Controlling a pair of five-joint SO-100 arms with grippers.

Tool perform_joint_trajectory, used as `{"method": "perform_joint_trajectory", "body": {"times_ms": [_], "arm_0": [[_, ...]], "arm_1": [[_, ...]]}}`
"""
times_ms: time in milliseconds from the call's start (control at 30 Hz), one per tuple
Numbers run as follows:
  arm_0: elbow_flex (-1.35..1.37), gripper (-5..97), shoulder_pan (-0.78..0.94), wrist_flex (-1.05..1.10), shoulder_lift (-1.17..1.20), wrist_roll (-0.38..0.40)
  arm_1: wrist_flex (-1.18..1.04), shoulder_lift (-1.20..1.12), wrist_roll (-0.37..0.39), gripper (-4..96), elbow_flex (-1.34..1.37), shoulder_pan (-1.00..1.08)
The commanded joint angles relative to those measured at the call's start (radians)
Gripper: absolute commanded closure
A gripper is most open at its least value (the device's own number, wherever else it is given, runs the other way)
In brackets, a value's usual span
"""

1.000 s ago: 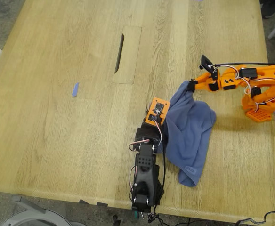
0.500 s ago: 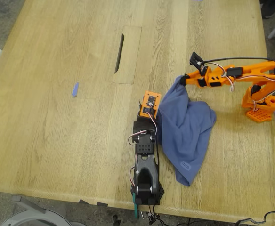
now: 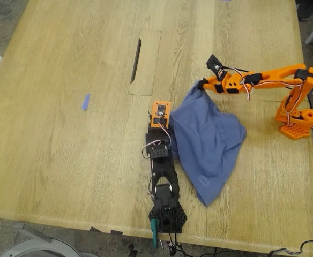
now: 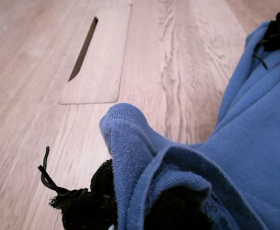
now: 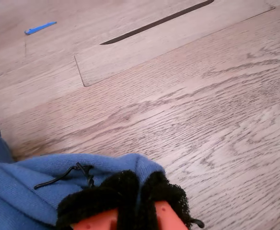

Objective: Fold a T-shirt

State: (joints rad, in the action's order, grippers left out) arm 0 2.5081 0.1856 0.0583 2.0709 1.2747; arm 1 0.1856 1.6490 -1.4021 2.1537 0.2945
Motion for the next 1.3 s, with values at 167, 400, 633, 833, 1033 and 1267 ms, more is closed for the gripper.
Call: {"method": "perform_joint_trajectory", "body": {"times_ms": [167, 400, 633, 833, 1033, 1267], "arm_0": [[-0.258, 92, 0.1, 0.141, -0.209, -0.002], [-0.437, 92, 0.14, 0.184, -0.397, -0.002], [-0.62, 92, 0.172, 0.196, -0.563, 0.0], [-0.767, 92, 0.213, 0.241, -0.715, -0.002], [-0.976, 92, 0.247, 0.252, -0.879, 0.0], [-1.18, 92, 0.279, 0.293, -1.029, -0.002]], "arm_1": [[0.066, -0.179, -0.018, 91.2, -0.259, 0.107], [0.124, -0.331, -0.017, 91.2, -0.41, 0.14], [0.126, -0.468, -0.017, 91.2, -0.572, 0.179], [0.126, -0.583, -0.026, 91.2, -0.726, 0.229], [0.123, -0.707, -0.032, 91.2, -0.907, 0.259], [0.121, -0.842, -0.035, 91.2, -1.12, 0.253]]}}
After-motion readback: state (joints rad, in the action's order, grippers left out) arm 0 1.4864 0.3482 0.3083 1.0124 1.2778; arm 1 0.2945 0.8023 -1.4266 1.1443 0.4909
